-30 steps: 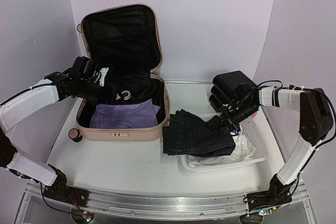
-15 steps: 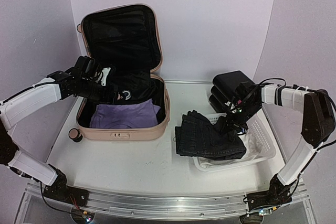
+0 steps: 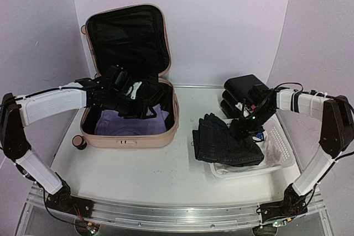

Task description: Open, take out, and arrange the luggage

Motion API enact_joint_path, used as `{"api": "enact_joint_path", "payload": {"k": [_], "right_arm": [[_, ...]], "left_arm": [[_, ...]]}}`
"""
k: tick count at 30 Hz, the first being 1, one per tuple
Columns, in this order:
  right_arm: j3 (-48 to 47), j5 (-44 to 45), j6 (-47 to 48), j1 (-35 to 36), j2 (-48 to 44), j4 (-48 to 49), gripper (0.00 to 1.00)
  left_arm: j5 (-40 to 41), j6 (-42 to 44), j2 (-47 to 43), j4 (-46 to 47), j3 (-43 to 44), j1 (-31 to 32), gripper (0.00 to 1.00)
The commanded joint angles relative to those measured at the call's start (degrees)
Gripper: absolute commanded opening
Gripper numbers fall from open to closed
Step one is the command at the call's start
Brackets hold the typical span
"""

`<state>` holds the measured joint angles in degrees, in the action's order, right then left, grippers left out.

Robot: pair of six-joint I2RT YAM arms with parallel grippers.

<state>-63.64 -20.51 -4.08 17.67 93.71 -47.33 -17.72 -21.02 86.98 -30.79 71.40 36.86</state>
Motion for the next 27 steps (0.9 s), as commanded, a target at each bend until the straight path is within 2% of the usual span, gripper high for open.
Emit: {"api": "enact_joint_path", "payload": {"k": [1,8,13,21,23,25,27], "right_arm": [[-1.3,3.3,2.6,2.2,-6.2,6.5,0.00],[-11.0,2.5,1.3,2.2,-6.1,-10.1,0.00],[-11.8,-2.3,-0.6,1.3,-9.7,-12.5,0.00],[-9.9,-8.2,1.9,-7.5,-9.1,-14.6,0.00],[-9.8,-12.6,2.5,-9.9,-8.2,-14.4,0.00],[-9.4,-21.8,1.2,-12.7,-7.5,-12.7,0.00],[-9.9,-26.8,-1.6,-12.0,-7.9,-11.3,0.00]], "left_arm": [[-4.6,-7.1,2.1,9.8,2.8,3.3,0.67],[-6.1,-11.6,7.3,14.6,5.4,7.0,0.66],[-6.0,-12.1,7.8,15.8,5.2,7.8,0.67],[-6.0,-12.0,7.2,15.9,4.0,7.8,0.67],[-6.5,-12.2,7.6,16.0,4.2,7.9,0.67],[-7.2,-12.4,8.1,16.1,4.8,8.1,0.67],[-8.0,-12.7,9.0,16.4,5.7,8.4,0.67]]}}
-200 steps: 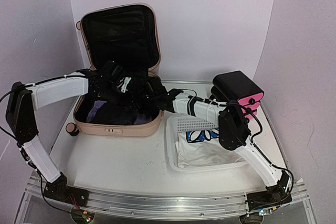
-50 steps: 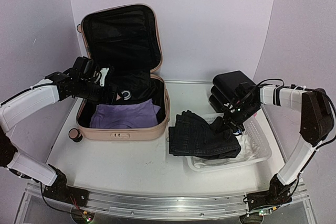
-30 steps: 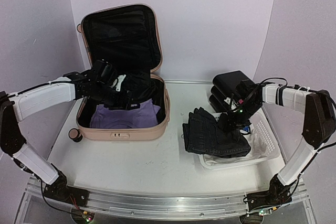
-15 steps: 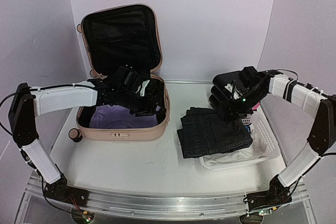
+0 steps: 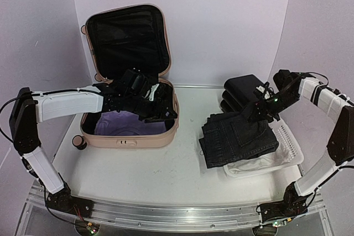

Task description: Open, take out, and arrange the luggage

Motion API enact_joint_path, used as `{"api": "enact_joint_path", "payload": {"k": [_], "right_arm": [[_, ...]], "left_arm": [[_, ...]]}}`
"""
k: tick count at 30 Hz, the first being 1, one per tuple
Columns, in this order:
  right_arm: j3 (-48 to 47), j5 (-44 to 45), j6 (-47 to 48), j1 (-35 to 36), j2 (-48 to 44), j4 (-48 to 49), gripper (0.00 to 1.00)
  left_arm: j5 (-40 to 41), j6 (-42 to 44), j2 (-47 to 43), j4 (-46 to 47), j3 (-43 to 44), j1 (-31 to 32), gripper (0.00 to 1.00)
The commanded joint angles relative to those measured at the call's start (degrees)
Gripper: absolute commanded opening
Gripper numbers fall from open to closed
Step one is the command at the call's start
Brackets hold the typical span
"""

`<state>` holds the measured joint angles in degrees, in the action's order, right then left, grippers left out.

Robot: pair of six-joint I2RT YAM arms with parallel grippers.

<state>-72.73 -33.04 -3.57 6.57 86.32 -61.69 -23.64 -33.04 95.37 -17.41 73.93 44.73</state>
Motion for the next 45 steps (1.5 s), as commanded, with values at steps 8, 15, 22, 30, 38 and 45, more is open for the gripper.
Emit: {"api": "enact_joint_path", "payload": {"k": [8,15,22,30,38,45], "right_arm": [[-3.5,-17.5,-13.1,4.6,-9.4,4.7,0.00],[-8.4,-21.3,-19.9,4.9,-13.2,2.1,0.00],[-21.2,-16.4,-18.4,4.9,-15.0,-9.3,0.00],[-35.1,-4.6,-12.0,4.9,-15.1,-24.3,0.00],[-36.4,-4.4,-10.8,4.9,-15.7,-26.8,0.00],[-34.6,-9.1,-13.0,4.9,-17.6,-23.2,0.00]], "left_arm": [[-2.8,-2.0,2.1,5.2,3.5,1.1,0.67],[-3.7,-2.6,2.8,5.4,3.9,1.3,0.70],[-3.7,-6.8,7.5,6.2,7.8,3.8,0.72],[-1.8,-12.5,14.8,10.2,13.0,9.6,0.69],[1.8,-13.0,23.3,10.8,21.7,15.2,0.71],[5.4,-15.5,28.7,10.7,25.4,16.9,0.59]]}}
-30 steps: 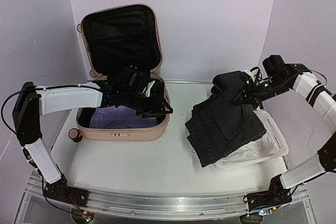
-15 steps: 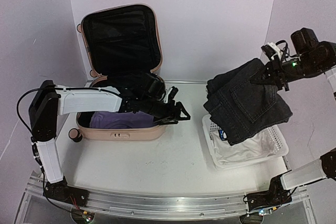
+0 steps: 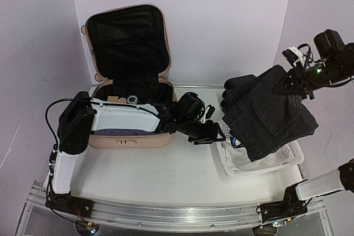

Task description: Open, take out, and arrange the luggage

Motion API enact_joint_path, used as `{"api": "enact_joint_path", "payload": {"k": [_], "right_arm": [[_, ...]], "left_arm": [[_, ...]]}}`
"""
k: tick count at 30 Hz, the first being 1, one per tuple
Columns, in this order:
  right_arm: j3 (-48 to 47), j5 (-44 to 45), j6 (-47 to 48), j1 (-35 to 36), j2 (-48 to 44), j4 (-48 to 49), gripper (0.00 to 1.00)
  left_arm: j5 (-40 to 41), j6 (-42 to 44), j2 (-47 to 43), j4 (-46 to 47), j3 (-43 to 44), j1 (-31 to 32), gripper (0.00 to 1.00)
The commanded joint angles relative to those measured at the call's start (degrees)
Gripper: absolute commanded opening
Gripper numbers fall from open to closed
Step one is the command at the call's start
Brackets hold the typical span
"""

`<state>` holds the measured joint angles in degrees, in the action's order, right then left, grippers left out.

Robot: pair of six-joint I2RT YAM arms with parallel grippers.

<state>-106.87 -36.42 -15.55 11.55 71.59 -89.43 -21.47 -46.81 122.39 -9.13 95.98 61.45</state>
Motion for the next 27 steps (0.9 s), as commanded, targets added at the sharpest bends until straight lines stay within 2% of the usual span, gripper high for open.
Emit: {"api": "enact_joint_path", "payload": {"k": [1,8,13,21,27], "right_arm": [[0.2,-5.9,-1.3,0.0,-3.1,4.8,0.00],[3.3,-8.4,-3.2,0.0,-4.6,6.8,0.00],[6.1,-10.7,-5.6,-0.1,-5.5,9.2,0.00],[7.6,-10.2,-6.9,-0.1,-6.4,10.8,0.00],[8.5,-10.5,-7.7,0.0,-6.3,11.1,0.00]], "left_arm": [[3.8,-1.9,2.1,2.4,3.4,0.2,0.56],[5.0,-3.2,3.8,2.5,3.5,0.2,0.50],[4.5,-3.5,4.2,2.5,3.7,0.2,0.35],[-0.7,-6.9,5.9,5.5,4.9,0.0,0.20],[0.6,-6.5,2.4,6.6,0.7,-0.8,0.08]]}}
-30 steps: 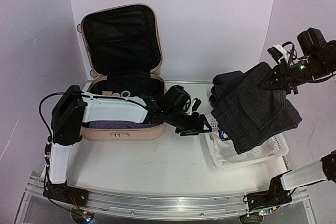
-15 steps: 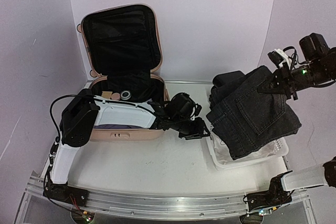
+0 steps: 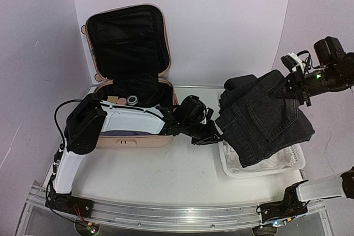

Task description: Open, take out, and arrange the luggage

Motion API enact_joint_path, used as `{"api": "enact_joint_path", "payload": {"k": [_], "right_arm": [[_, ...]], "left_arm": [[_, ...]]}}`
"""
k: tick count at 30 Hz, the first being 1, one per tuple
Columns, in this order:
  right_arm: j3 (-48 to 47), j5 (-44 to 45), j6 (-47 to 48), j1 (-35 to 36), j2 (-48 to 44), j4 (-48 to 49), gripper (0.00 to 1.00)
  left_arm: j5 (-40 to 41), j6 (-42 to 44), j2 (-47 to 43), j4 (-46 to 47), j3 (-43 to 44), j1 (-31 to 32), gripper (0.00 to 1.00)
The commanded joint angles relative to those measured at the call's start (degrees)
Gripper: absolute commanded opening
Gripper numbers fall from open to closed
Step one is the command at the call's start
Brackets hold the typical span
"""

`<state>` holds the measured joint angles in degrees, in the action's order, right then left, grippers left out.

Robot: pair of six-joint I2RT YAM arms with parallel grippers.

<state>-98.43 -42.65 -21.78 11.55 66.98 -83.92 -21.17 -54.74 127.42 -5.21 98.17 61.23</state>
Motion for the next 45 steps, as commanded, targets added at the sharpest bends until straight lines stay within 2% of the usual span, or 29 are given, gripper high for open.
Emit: {"api": "enact_joint_path", "payload": {"k": [1,5,9,13,17,19,21,23,27,33,42,45], "right_arm": [[0.3,-4.5,-1.9,0.0,-1.8,5.8,0.00],[2.5,-6.7,-4.5,0.2,-2.1,7.9,0.00],[7.4,-9.2,-10.8,1.8,-2.9,13.5,0.00],[13.5,-9.1,-18.3,7.3,-2.8,22.2,0.00],[17.3,-4.9,-25.3,13.7,-1.5,30.1,0.00],[21.2,-4.1,-31.2,14.5,-1.6,37.0,0.00],[26.7,-4.5,-40.2,14.6,-1.7,49.3,0.00],[30.5,-0.7,-43.9,14.5,-1.4,54.2,0.00],[36.7,3.1,-42.4,12.1,3.4,56.5,0.00],[46.4,1.3,-32.4,0.6,9.5,57.1,0.00],[52.1,4.9,-25.1,-0.5,13.1,57.7,0.00],[51.8,8.1,-20.6,-0.5,13.3,52.1,0.00]], "left_arm": [[0.4,1.6,-3.7,2.8,-2.7,-0.8,0.07],[2.1,1.9,-8.7,3.1,-9.4,-1.6,0.06],[2.2,1.7,-12.8,3.2,-15.3,-2.5,0.06],[3.1,2.3,-16.5,3.2,-20.5,-3.1,0.07],[4.5,1.9,-19.0,3.3,-24.5,-3.7,0.07],[6.0,1.8,-20.4,3.2,-26.5,-3.7,0.07],[7.8,1.6,-21.8,3.3,-28.4,-3.8,0.07],[8.6,1.6,-22.4,3.4,-29.3,-3.8,0.08],[8.6,1.0,-21.8,3.8,-29.9,-3.7,0.08],[8.9,1.2,-21.6,4.3,-30.6,-3.7,0.08],[8.7,1.1,-20.8,4.7,-30.7,-3.8,0.06],[8.8,1.1,-21.2,4.7,-31.0,-3.7,0.06]]}}
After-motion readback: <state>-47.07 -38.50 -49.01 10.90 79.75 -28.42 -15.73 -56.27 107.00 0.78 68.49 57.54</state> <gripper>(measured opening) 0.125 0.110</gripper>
